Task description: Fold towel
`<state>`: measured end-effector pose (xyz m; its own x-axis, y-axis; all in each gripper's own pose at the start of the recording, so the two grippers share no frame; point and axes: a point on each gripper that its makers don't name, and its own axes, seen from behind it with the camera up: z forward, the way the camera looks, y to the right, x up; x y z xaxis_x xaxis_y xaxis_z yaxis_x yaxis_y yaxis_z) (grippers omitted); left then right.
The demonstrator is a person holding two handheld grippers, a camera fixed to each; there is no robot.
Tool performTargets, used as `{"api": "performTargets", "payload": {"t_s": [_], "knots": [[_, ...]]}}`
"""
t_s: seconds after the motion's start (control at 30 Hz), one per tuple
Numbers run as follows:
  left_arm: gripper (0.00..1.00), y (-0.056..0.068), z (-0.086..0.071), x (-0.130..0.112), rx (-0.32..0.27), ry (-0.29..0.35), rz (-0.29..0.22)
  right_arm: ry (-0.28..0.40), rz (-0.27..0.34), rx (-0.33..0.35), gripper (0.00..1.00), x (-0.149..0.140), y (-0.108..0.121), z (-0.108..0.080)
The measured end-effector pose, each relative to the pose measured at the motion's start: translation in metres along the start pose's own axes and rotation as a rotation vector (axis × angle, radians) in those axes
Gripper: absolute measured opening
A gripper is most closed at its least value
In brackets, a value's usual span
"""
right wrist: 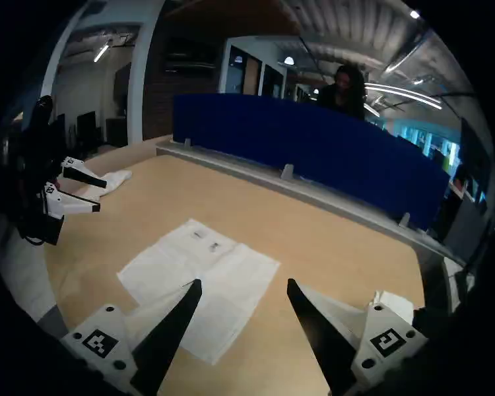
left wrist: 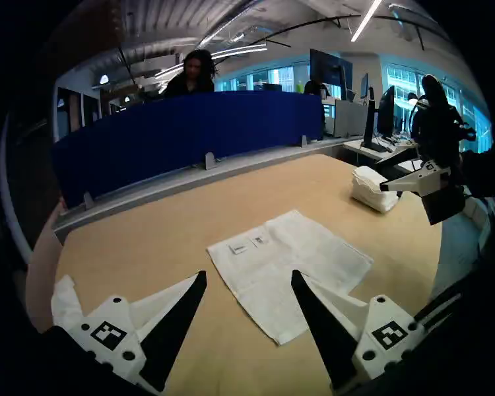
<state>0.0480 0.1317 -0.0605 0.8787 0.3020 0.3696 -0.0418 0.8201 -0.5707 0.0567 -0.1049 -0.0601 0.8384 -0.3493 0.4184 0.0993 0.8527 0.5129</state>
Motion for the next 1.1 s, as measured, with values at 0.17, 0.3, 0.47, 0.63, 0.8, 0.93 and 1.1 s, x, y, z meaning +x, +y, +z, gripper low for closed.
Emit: {"api": "performTargets", "payload": {"t_s": [0.17, 0.3, 0.47, 0.63, 0.8, 0.93, 1.1], "knots": [[0.95, 0.012, 0.016, -0.038, -0.031, -0.067, 0.0, -0.049, 0.004, 0.011, 1.0, -0.033, -0.007, 0.015], [0.95, 0.021, 0.027, -0.066, -0.053, -0.12, -0.003, -0.091, 0.0, 0.021, 1.0, -0.059, -0.014, 0.026], [0.95, 0.029, 0.038, -0.094, -0.078, -0.186, -0.015, -0.145, 0.001, 0.043, 0.99, -0.091, -0.026, 0.036], [0.95, 0.032, 0.045, -0.119, -0.092, -0.254, -0.034, -0.2, 0.005, 0.067, 0.94, -0.121, -0.036, 0.041], [0.95, 0.038, 0.049, -0.142, -0.104, -0.319, -0.049, -0.248, 0.005, 0.075, 0.93, -0.148, -0.042, 0.043], [0.94, 0.045, 0.05, -0.153, -0.104, -0.347, -0.041, -0.278, 0.021, 0.077, 0.9, -0.165, -0.045, 0.044], [0.87, 0.056, 0.05, -0.163, -0.115, -0.381, -0.035, -0.303, 0.051, 0.08, 0.8, -0.18, -0.049, 0.046]]}}
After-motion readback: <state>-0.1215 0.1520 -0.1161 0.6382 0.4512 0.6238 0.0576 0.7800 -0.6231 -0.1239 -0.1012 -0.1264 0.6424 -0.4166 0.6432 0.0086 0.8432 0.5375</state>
